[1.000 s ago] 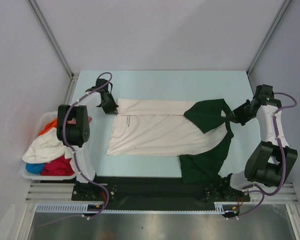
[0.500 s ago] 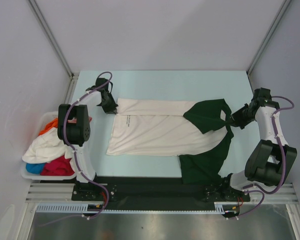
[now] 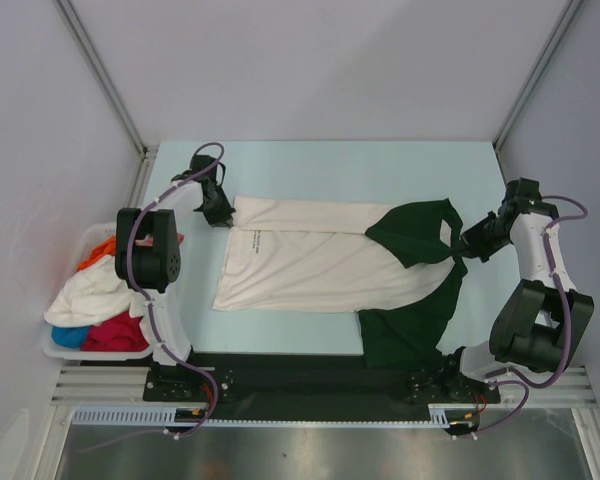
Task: Fold and stack the t-shirts
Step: Fold the tshirt
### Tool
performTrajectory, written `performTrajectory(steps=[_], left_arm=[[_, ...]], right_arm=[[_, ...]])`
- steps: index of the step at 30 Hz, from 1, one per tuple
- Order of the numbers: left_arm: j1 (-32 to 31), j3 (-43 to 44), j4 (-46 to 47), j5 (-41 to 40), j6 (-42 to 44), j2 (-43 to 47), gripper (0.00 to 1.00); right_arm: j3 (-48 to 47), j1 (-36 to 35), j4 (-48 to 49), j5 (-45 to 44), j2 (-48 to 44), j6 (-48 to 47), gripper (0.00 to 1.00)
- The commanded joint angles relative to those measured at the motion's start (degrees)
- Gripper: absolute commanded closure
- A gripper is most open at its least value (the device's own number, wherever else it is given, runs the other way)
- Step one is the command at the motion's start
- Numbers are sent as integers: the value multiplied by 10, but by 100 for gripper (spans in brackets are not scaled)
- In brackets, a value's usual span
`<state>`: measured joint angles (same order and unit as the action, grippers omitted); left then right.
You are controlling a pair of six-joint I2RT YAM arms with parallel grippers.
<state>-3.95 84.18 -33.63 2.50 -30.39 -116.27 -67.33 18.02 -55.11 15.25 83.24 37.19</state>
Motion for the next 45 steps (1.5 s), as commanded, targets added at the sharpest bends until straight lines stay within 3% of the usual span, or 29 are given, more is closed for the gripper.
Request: performTrajectory(steps=[1, 6, 10, 13, 18, 24, 33, 45], left_arm=[[4, 19, 1, -20, 8, 7, 99], [4, -2, -5, -59, -12, 41, 85], [4, 0, -11, -94, -19, 63, 62], [-2, 3, -11, -103, -21, 80, 50], [-28, 6, -1, -53, -13, 87, 54], [-55, -7, 31, 21, -26, 39, 66], [-44, -2, 4, -10, -12, -14, 71], [-44, 20, 2, -1, -3, -11, 71]], right_arm=[[12, 3, -11, -21, -14, -15, 100], [39, 3, -3, -34, -8, -18, 100], [58, 3, 11, -35, -3, -17, 99], [53, 3, 17, -35, 10, -19, 99], [39, 0, 16, -30, 13, -27, 99], [48, 1, 11, -46, 10, -41, 99], [68, 3, 4, -73, 11, -55, 97], [120, -7, 25, -21, -49, 10, 100]])
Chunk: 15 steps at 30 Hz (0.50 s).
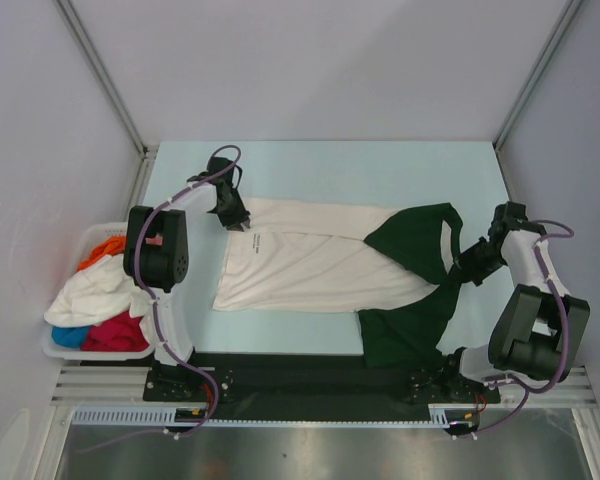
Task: Fold and stack the t-shirts
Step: Fold the tshirt
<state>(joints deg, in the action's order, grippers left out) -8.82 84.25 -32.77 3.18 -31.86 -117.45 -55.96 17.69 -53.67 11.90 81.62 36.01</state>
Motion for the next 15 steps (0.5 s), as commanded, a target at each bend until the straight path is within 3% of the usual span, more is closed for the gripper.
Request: performTrajectory(steps=[1, 5, 8, 10, 11, 15], left_arm=[[4, 18, -6, -7, 13, 0, 71], [4, 22, -7, -4, 12, 4, 71], [4, 28, -8, -6, 12, 25, 71], [4, 35, -9, -10, 14, 35, 71], [4, 56, -5, -3, 19, 33, 70], [5, 88, 6, 15, 22, -4, 71]], right_arm=[[7, -3, 15, 11, -29, 20, 98], [-8, -2, 16, 2, 5, -3, 73], [-61, -12, 14, -37, 10, -28, 44], [-90, -15, 23, -65, 16, -39, 32], [-125, -15, 110, -70, 52, -43, 23], [-162, -18, 212, -38, 127, -47, 23]])
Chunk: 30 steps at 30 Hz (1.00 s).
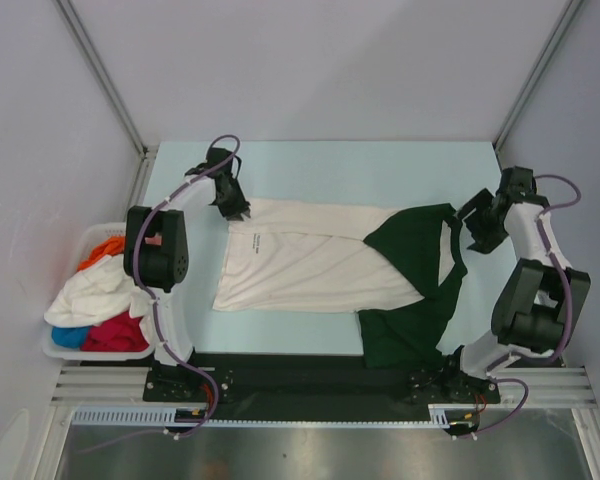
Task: Fold and stack the t-shirts
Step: Fold the tshirt
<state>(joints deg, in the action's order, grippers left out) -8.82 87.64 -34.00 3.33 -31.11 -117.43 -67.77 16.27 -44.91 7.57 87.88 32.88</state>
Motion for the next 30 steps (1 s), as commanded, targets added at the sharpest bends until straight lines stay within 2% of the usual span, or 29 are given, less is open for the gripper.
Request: performTrajectory(steps=[1, 6, 9, 11, 13, 16, 22, 24, 25, 26, 30], left_arm=[[5, 62, 19, 23, 11, -14, 71], [12, 72, 51, 50, -19, -43, 72], [15, 72, 64, 62, -31, -52, 72], [18, 78, 64, 70, -33, -61, 72], [21, 82, 64, 72, -35, -65, 72], [27, 86, 63, 75, -36, -70, 72], [32, 99, 57, 77, -36, -83, 72], [33, 103, 55, 79, -38, -96, 73], [33, 104, 54, 78, -39, -98, 73], [33, 105, 54, 77, -39, -101, 73], [36, 105, 50, 69, -40, -114, 73]], right_arm=[[-62, -5, 138, 8, 91, -26, 23], [-162, -11, 184, 47, 188, -86, 25], [-208, -5, 197, 99, 245, -99, 35], [-220, -5, 202, 124, 277, -108, 42], [-224, -9, 213, 126, 289, -114, 43], [-229, -10, 209, 137, 310, -119, 50], [-231, -8, 220, 136, 326, -123, 54], [-245, -4, 220, 125, 337, -125, 64], [-250, 1, 220, 121, 340, -123, 77], [-254, 3, 221, 112, 344, -120, 83], [-282, 12, 230, 118, 367, -114, 96]])
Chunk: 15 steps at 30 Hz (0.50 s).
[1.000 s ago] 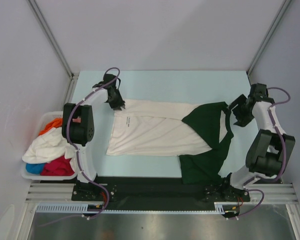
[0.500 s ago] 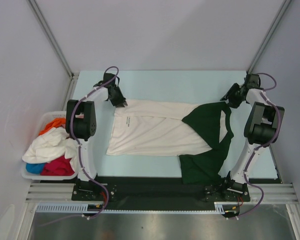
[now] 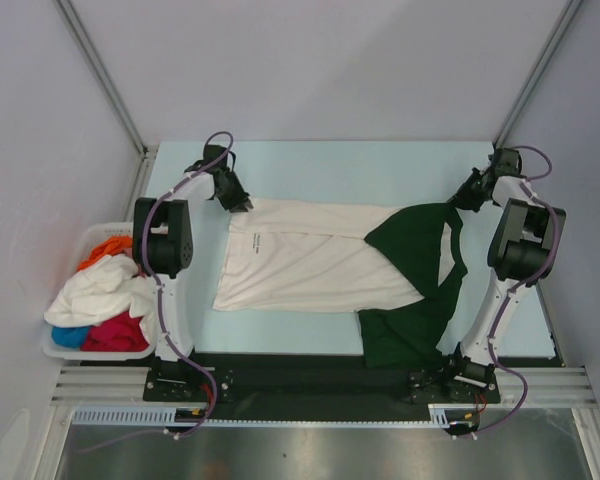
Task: Fold and stack the t-shirts
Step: Fold the tshirt
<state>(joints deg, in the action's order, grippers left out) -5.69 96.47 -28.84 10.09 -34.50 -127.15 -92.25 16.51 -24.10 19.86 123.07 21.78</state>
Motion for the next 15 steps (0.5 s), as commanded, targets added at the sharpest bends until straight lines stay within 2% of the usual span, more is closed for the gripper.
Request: performTrajectory(steps=[1, 9, 12, 13, 15], left_arm=[[6, 18, -3, 3, -7, -22, 73], [16, 18, -3, -4, 2, -31, 74], [16, 23, -3, 3, 16, -25, 74], [16, 23, -3, 2, 19, -18, 73], [15, 22, -4, -1, 26, 5, 72]], right_arm=[[-42, 11, 23, -5, 26, -2, 100], [-52, 11, 28, -32, 64, 22, 100], [-74, 11, 5, -46, 73, 22, 93], [-84, 10, -22, -53, 72, 20, 85], [-129, 9, -92, -87, 68, 15, 82]])
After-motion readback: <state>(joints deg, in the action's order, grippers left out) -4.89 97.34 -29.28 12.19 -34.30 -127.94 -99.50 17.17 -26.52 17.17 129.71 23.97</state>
